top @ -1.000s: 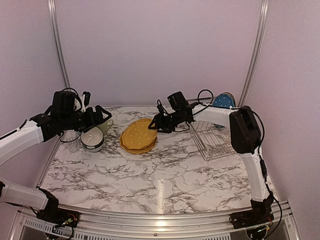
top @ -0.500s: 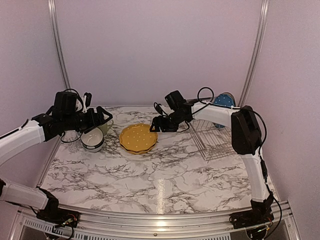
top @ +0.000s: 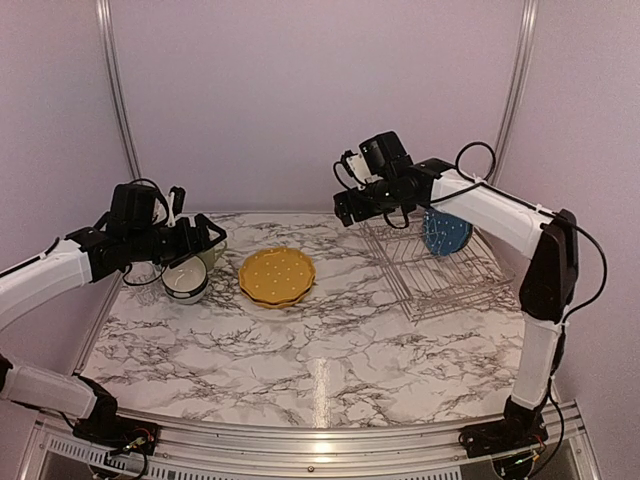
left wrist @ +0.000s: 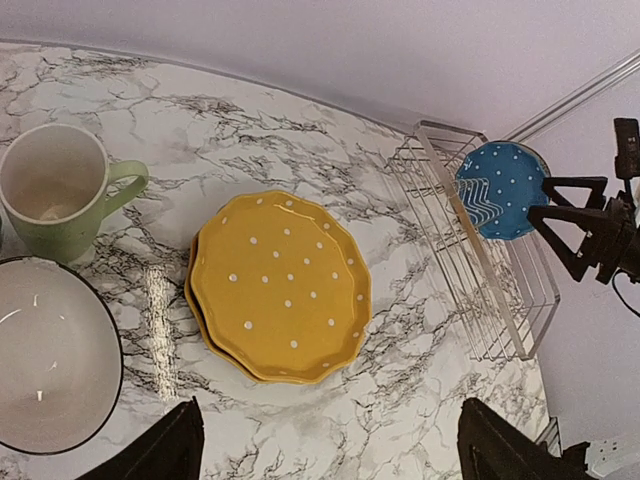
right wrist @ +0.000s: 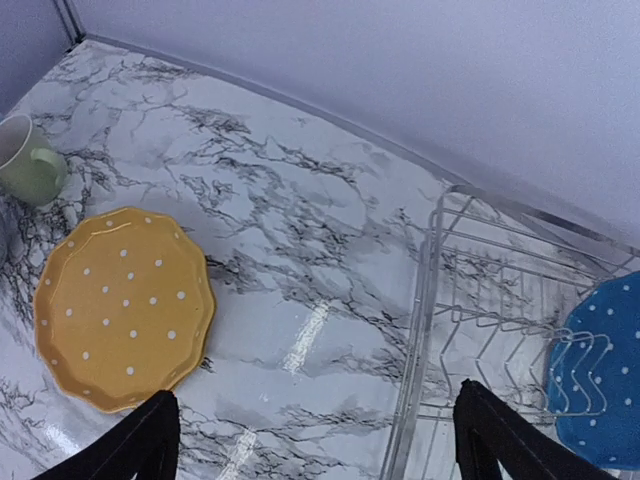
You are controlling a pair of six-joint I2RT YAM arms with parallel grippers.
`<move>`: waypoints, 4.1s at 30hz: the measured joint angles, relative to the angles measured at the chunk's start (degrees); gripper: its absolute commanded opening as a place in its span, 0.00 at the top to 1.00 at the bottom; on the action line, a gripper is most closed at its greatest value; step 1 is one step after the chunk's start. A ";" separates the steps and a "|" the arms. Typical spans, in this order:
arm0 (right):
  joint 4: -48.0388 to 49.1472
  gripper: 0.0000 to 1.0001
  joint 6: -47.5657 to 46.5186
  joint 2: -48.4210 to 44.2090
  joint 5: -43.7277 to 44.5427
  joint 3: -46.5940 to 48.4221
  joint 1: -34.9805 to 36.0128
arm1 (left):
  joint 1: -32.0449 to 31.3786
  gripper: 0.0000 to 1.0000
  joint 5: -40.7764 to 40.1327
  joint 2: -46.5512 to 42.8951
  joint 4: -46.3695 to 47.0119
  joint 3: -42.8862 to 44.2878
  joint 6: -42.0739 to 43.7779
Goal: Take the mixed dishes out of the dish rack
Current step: Grab the plate from the dish rack.
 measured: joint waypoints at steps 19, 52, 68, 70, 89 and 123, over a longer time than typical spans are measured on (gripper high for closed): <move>-1.51 0.19 0.90 -9.44 25.59 -12.96 -18.05 | 0.00 0.10 0.46 1.09 0.00 0.00 0.00; -4.55 0.27 -2.36 7.91 33.44 3.37 -23.02 | -0.07 0.09 -0.09 1.11 -0.28 0.00 0.98; -4.17 0.26 -2.97 10.32 32.02 4.15 -24.06 | -0.07 0.09 -0.09 2.40 -1.18 0.90 1.38; -4.15 0.24 -2.95 10.38 31.06 4.15 -24.37 | -0.07 0.09 -0.09 2.45 -1.31 0.90 1.40; -2.14 0.52 -3.34 5.84 19.74 1.46 -25.88 | -0.07 0.10 -0.09 2.45 -1.40 0.90 1.55; 3.15 0.62 0.87 3.69 20.48 -2.58 -26.01 | -0.11 0.09 -0.09 2.64 -1.44 0.90 1.55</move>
